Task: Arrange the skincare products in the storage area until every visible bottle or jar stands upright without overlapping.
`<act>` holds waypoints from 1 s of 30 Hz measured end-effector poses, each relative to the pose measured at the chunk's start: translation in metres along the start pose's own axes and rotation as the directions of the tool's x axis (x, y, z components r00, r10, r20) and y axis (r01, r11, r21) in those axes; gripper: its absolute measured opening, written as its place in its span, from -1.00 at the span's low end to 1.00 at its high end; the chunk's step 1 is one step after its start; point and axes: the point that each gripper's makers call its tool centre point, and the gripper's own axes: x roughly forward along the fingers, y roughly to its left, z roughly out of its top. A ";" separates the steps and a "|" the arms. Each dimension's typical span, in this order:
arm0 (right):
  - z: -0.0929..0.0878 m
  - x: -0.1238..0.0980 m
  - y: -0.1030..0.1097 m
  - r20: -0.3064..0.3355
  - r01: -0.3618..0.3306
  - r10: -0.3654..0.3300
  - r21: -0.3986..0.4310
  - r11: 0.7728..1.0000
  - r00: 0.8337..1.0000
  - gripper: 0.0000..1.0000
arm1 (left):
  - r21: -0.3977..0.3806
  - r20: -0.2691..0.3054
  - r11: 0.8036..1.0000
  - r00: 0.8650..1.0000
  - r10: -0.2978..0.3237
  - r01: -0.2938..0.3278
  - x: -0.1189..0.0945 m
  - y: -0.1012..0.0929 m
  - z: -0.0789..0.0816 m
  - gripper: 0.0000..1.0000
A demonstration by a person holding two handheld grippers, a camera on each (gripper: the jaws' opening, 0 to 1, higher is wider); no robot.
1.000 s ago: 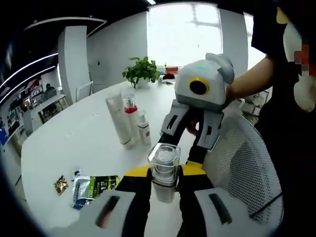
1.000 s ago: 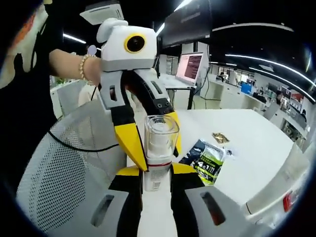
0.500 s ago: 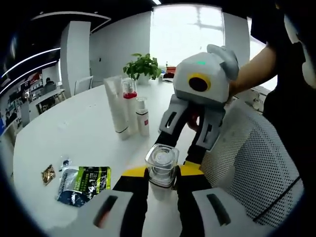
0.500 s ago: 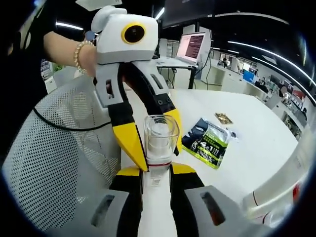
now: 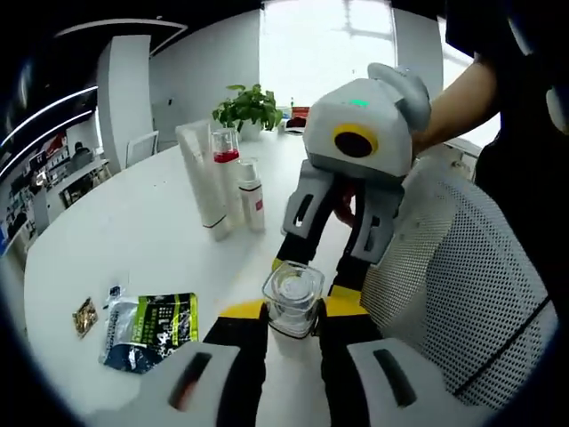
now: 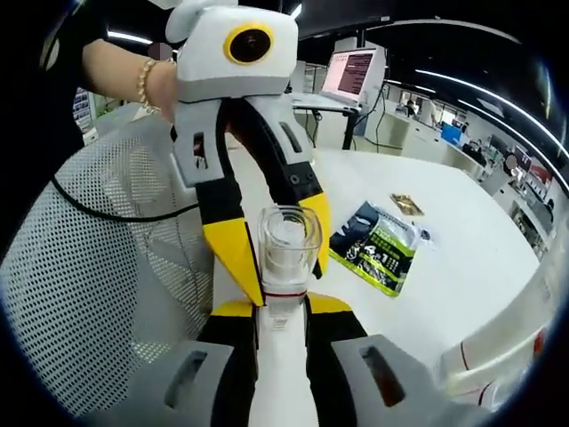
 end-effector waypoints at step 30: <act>-0.018 -0.022 -0.004 -0.015 0.082 -0.081 0.111 0.990 0.997 -0.36 | 0.037 0.059 0.999 0.998 0.025 -0.028 0.014 0.019 0.011 -0.58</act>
